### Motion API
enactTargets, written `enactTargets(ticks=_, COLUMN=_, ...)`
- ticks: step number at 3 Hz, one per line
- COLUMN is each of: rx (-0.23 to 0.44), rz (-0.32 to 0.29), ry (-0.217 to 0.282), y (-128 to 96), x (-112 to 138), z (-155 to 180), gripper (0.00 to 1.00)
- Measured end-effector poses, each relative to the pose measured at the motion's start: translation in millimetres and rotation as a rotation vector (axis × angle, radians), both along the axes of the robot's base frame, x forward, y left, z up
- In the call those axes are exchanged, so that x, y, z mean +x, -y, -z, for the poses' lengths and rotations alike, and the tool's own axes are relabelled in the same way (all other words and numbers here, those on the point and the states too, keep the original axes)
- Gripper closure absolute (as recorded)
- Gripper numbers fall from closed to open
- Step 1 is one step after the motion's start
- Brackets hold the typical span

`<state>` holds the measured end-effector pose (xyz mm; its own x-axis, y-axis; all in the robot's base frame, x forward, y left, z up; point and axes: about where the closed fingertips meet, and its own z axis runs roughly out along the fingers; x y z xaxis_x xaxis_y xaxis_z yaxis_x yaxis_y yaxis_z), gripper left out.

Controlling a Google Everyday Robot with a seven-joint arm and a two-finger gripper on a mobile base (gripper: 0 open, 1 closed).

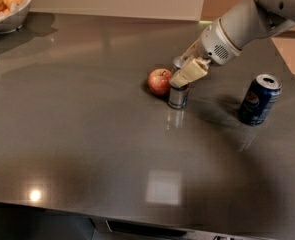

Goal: Move redbull can near apple

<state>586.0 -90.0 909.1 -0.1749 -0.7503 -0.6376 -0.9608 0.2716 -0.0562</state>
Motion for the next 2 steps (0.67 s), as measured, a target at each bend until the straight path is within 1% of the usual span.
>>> enactTargets(ticks=1, rx=0.000, rz=-0.003, ry=-0.002, y=-1.7, x=0.0, z=0.9, gripper=0.00)
enactTargets(ticks=2, rx=0.000, rz=-0.003, ry=-0.002, y=-1.7, x=0.0, z=1.0, gripper=0.00)
